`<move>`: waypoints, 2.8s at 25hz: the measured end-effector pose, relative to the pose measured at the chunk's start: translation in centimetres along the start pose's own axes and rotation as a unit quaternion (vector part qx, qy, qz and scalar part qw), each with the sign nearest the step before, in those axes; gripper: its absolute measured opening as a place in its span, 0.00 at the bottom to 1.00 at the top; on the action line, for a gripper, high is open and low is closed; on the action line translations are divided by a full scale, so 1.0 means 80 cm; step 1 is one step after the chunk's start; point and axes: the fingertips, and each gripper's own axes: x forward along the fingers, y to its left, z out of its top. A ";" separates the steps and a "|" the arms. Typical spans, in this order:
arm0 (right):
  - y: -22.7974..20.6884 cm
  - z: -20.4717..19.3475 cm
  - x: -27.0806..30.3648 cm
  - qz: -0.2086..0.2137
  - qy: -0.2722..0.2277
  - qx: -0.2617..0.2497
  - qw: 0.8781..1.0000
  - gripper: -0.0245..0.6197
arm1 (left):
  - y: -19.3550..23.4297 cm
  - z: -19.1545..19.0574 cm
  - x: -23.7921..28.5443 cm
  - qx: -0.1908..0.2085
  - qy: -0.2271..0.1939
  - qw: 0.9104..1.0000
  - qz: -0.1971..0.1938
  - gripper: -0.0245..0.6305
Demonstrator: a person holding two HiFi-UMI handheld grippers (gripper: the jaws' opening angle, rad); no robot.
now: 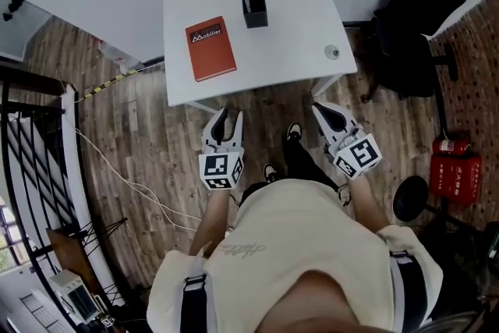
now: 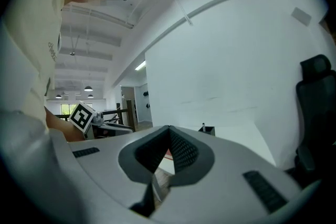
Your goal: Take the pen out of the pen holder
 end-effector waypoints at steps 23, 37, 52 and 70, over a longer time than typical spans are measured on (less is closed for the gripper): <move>-0.165 0.041 0.162 0.108 0.007 -0.034 0.994 0.05 | 0.030 0.074 0.184 0.013 0.009 0.998 0.066 0.26; -0.206 0.062 0.259 0.074 0.030 -0.043 0.996 0.05 | 0.096 0.113 0.306 0.043 -0.002 0.999 0.007 0.26; -0.219 0.080 0.356 -0.004 0.026 -0.037 0.999 0.05 | 0.165 0.106 0.380 0.025 0.012 0.997 -0.079 0.26; -0.278 0.044 0.370 0.024 0.068 -0.008 0.997 0.05 | 0.168 0.050 0.458 0.013 0.083 0.994 -0.071 0.26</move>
